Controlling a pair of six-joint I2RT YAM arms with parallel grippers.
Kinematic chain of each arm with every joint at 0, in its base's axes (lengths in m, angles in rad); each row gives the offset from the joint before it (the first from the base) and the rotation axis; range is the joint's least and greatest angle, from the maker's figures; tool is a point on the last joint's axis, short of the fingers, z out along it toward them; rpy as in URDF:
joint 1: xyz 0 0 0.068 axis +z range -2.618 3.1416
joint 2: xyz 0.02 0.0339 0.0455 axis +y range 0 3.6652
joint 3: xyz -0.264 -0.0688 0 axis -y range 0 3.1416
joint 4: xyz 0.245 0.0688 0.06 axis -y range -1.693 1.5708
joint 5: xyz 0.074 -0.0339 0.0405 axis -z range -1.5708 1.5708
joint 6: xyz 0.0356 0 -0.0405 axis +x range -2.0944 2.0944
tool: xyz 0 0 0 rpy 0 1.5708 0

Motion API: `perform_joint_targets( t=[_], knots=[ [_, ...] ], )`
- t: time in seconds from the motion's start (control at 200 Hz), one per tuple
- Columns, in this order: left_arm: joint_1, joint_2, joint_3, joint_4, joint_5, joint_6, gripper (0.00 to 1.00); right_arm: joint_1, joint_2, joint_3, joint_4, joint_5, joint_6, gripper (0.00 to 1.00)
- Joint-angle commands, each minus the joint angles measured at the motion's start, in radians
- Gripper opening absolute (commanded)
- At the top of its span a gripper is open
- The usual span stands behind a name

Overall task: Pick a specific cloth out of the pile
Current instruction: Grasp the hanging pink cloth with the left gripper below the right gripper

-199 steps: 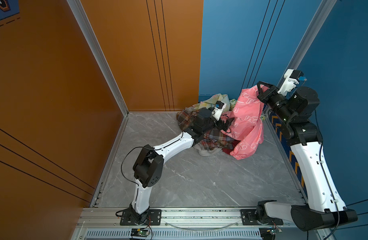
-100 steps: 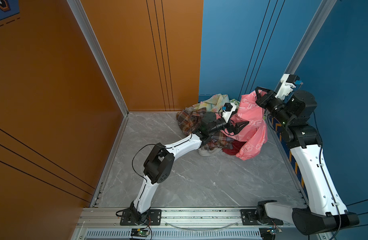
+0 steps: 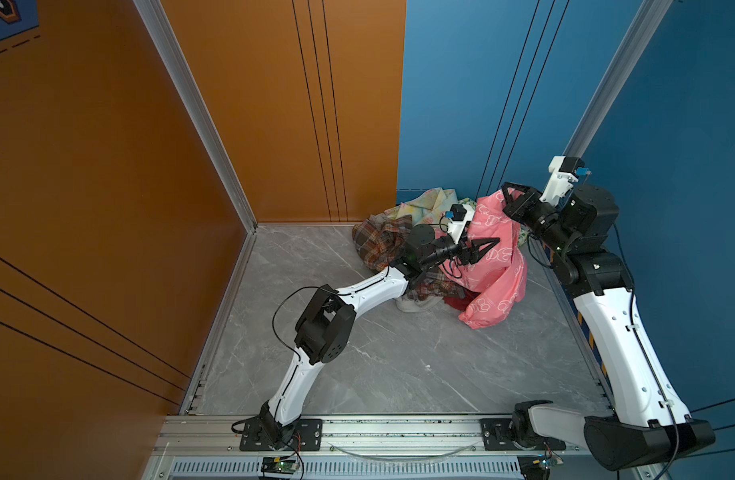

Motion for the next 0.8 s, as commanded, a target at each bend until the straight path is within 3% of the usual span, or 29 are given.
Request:
perform_joint_targets(
  t=[0.0, 0.065, 0.175, 0.4, 0.425, 0.5, 0.596, 0.796],
  knots=[
    [0.008, 0.026, 0.025, -0.022, 0.046, -0.018, 0.62, 0.007, -0.019, -0.011, 0.008, 0.002, -0.027, 0.0],
    [0.007, 0.033, 0.024, -0.037, 0.049, -0.01, 0.64, 0.008, -0.019, -0.019, 0.014, 0.005, -0.02, 0.0],
    [0.008, 0.045, 0.022, -0.068, 0.058, 0.008, 0.79, 0.012, -0.011, -0.017, 0.021, 0.002, -0.016, 0.0],
    [0.003, 0.072, -0.016, -0.071, 0.064, 0.021, 0.85, 0.013, -0.001, 0.009, 0.02, 0.003, -0.018, 0.0],
    [0.003, 0.076, -0.018, -0.072, 0.059, 0.024, 0.9, 0.013, 0.001, 0.012, 0.02, 0.003, -0.018, 0.0],
    [-0.001, 0.094, -0.008, -0.072, 0.057, 0.027, 0.87, 0.013, 0.001, 0.016, 0.02, 0.003, -0.017, 0.0],
    [-0.003, 0.119, 0.016, -0.071, 0.056, 0.019, 0.67, 0.015, 0.001, 0.014, 0.02, 0.003, -0.015, 0.0],
    [-0.004, 0.145, 0.071, -0.071, 0.058, -0.023, 0.02, 0.018, -0.001, -0.033, 0.02, 0.008, -0.018, 0.0]
  ],
)
